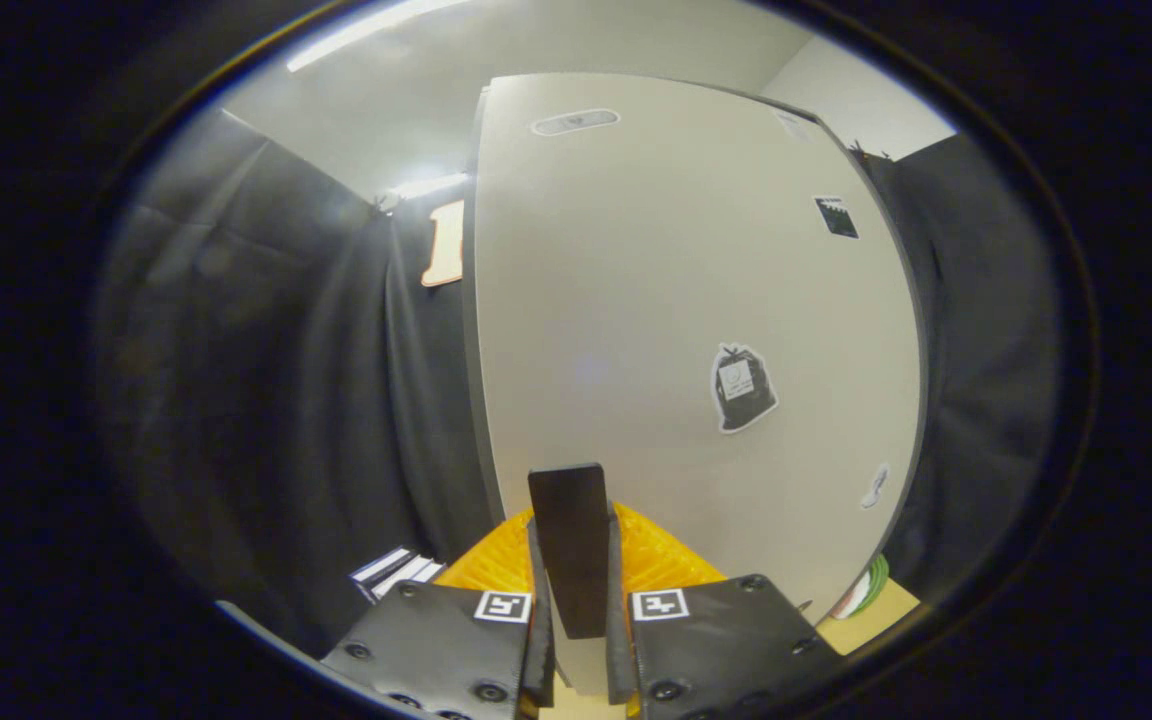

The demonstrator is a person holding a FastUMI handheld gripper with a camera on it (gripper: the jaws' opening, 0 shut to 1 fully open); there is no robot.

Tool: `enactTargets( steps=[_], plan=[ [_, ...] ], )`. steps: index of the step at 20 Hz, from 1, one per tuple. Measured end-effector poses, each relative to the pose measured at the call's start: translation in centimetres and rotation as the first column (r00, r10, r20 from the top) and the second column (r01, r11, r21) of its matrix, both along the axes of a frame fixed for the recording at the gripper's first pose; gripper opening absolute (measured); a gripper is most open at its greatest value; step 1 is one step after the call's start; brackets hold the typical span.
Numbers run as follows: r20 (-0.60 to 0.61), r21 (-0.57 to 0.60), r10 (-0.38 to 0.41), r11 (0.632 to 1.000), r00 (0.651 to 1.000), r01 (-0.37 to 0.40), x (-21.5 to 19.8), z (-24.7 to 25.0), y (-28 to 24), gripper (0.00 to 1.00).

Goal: Open the shoe cabinet door, grab the shoes and put them into the shoe cabinet, then close the shoe cabinet door.

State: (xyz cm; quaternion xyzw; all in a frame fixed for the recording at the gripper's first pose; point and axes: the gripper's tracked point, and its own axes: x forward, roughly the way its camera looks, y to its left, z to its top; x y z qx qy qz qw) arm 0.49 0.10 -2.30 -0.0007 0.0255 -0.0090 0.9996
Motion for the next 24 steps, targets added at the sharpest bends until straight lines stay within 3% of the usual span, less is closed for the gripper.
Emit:
enactTargets(
  steps=[16, 24],
  plan=[
    [-0.027, -0.007, 0.172, 0.985, 0.985, -0.172, -5.2, 1.3, -1.6, 0.22],
    [-0.019, -0.014, 0.183, 0.983, 0.983, -0.183, -7.8, 2.0, -4.0, 0.22]
  ],
)
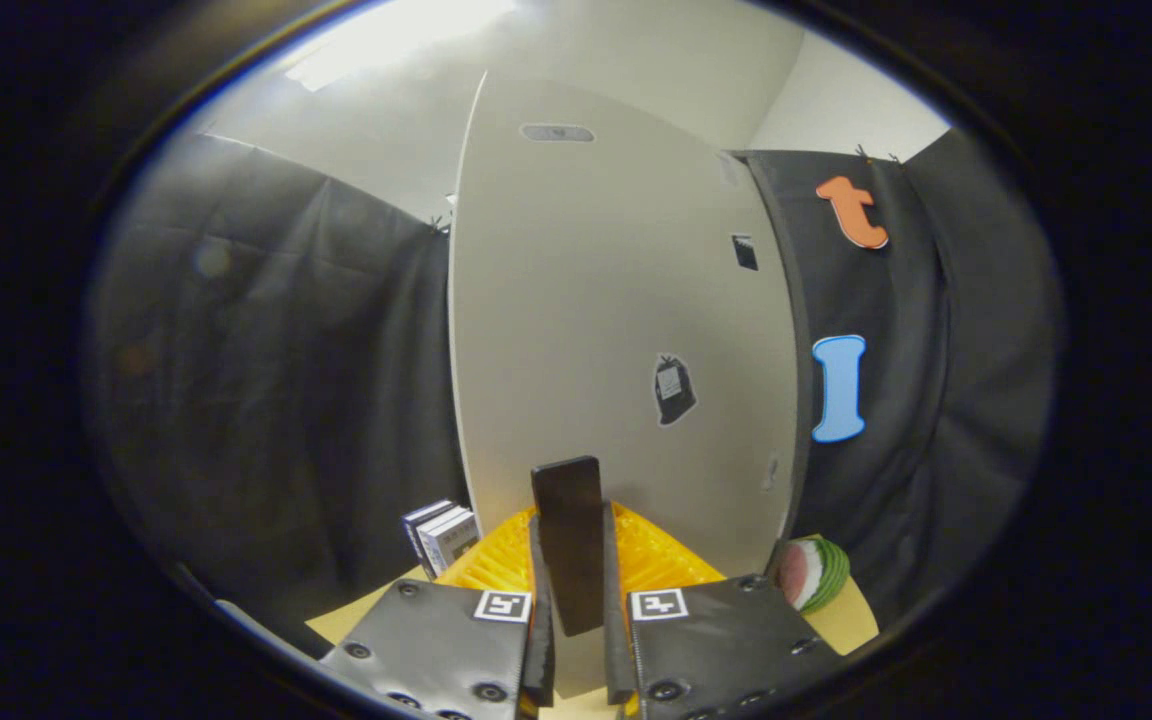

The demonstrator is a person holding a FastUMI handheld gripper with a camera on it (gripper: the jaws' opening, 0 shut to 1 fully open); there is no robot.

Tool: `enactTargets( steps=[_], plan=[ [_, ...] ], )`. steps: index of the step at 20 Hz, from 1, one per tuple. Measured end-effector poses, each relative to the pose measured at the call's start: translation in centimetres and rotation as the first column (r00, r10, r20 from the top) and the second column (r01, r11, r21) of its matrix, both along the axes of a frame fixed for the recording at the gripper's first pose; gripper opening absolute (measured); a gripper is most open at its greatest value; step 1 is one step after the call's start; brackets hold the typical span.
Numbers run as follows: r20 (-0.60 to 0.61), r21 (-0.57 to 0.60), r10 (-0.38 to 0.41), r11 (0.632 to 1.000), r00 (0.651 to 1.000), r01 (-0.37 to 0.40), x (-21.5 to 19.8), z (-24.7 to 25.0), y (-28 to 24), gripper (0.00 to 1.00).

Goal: Open the shoe cabinet door, grab the shoes and put them into the shoe cabinet, then close the shoe cabinet door.

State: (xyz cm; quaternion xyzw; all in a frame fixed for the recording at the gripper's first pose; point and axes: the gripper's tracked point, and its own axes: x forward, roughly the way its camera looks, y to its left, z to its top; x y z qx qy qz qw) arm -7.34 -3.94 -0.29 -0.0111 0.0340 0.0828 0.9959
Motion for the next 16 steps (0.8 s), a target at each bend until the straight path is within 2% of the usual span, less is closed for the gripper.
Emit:
enactTargets(
  steps=[8, 16],
  plan=[
    [0.02, -0.023, -0.073, 0.997, 0.997, 0.074, -1.5, 0.6, -3.3, 0.2],
    [0.029, 0.003, -0.208, 0.978, 0.978, 0.208, -2.4, 1.1, -7.2, 0.19]
  ],
)
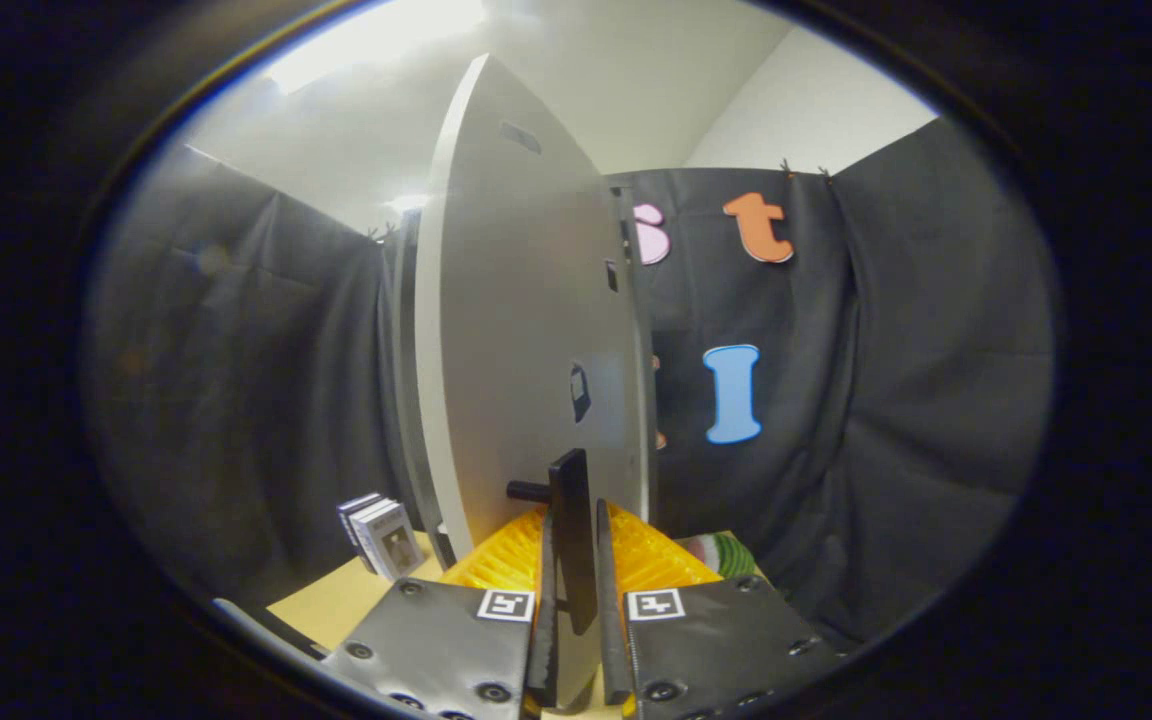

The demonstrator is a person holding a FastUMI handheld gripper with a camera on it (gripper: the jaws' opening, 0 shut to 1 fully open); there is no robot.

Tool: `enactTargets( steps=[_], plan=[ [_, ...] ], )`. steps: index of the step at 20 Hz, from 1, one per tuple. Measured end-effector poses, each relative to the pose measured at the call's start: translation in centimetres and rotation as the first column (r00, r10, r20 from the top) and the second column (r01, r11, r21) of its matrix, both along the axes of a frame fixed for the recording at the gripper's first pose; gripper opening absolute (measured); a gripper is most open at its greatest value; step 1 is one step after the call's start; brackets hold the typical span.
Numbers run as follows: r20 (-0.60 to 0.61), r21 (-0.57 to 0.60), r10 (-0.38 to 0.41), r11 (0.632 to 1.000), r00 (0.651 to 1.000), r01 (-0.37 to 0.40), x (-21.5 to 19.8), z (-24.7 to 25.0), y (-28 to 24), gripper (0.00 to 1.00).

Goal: Open the shoe cabinet door, grab the shoes and put them into the shoe cabinet, then close the shoe cabinet door.

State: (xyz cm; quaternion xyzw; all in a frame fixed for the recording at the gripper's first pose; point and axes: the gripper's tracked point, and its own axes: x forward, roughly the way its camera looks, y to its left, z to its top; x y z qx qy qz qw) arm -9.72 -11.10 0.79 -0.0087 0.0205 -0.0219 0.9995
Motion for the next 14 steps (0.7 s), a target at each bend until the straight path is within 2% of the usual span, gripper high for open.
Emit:
enactTargets(
  steps=[6, 9, 14],
  plan=[
    [0.021, 0.027, -0.154, 0.988, 0.988, 0.154, -1.3, 0.7, -4.0, 0.12],
    [0.054, 0.029, -0.231, 0.973, 0.972, 0.229, -2.3, 2.0, -6.7, 0.12],
    [0.102, 0.03, -0.283, 0.959, 0.954, 0.281, -3.6, 3.3, -8.0, 0.13]
  ],
)
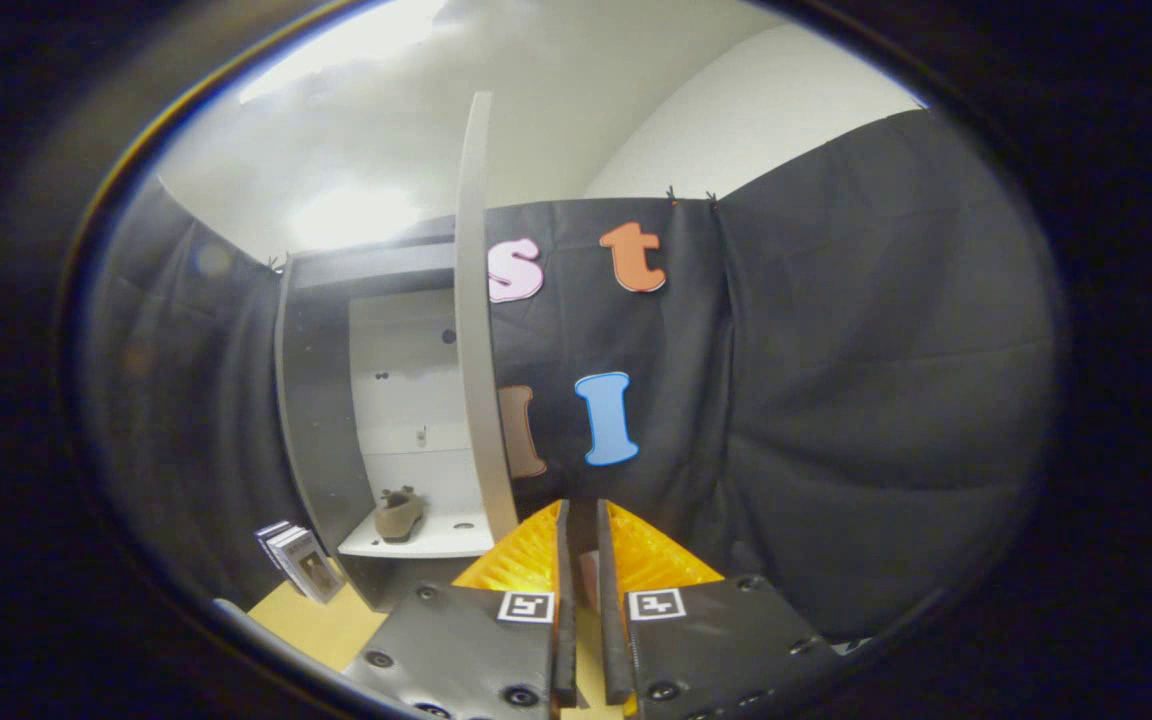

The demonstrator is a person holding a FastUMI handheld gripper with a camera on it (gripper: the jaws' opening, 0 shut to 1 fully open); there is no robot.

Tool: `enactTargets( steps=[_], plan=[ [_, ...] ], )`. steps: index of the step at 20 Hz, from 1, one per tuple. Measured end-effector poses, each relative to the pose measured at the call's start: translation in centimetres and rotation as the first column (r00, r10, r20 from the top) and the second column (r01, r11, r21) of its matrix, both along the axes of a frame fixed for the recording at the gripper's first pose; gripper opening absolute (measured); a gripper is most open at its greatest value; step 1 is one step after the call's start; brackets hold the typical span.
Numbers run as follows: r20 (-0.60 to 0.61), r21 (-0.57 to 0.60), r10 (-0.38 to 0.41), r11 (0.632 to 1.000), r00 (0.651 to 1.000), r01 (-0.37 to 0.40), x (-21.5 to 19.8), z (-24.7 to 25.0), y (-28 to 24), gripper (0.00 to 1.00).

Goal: Open the shoe cabinet door, grab the shoes and put them into the shoe cabinet, then close the shoe cabinet door.

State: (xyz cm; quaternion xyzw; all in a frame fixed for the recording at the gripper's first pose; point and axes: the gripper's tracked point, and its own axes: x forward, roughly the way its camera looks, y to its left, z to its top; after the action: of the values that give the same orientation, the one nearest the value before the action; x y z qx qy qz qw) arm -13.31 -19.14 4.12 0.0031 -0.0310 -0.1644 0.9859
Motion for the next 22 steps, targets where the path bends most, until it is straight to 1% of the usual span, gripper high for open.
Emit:
enactTargets(
  steps=[2, 4, 8, 11, 15, 17, 20, 22],
  plan=[
    [0.006, -0.003, 0.0, 1.0, 1.0, 0.0, 0.1, 0.0, 0.0, 0.13],
    [0.003, 0.001, 0.022, 1.0, 1.0, -0.022, 0.1, 0.1, 0.2, 0.13],
    [-0.027, 0.005, 0.108, 0.994, 0.994, -0.108, -0.1, 0.3, 0.9, 0.17],
    [-0.077, 0.009, 0.173, 0.985, 0.982, -0.173, 0.3, -1.2, 1.1, 0.2],
    [-0.192, 0.07, 0.239, 0.971, 0.952, -0.229, 1.1, -5.9, 2.4, 0.23],
    [-0.262, 0.101, 0.253, 0.967, 0.931, -0.234, 1.8, -9.0, 3.2, 0.25],
    [-0.359, 0.152, 0.27, 0.961, 0.893, -0.23, 5.1, -15.0, 5.1, 0.21],
    [-0.43, 0.177, 0.27, 0.961, 0.861, -0.212, 6.7, -18.7, 5.4, 0.2]
  ],
)
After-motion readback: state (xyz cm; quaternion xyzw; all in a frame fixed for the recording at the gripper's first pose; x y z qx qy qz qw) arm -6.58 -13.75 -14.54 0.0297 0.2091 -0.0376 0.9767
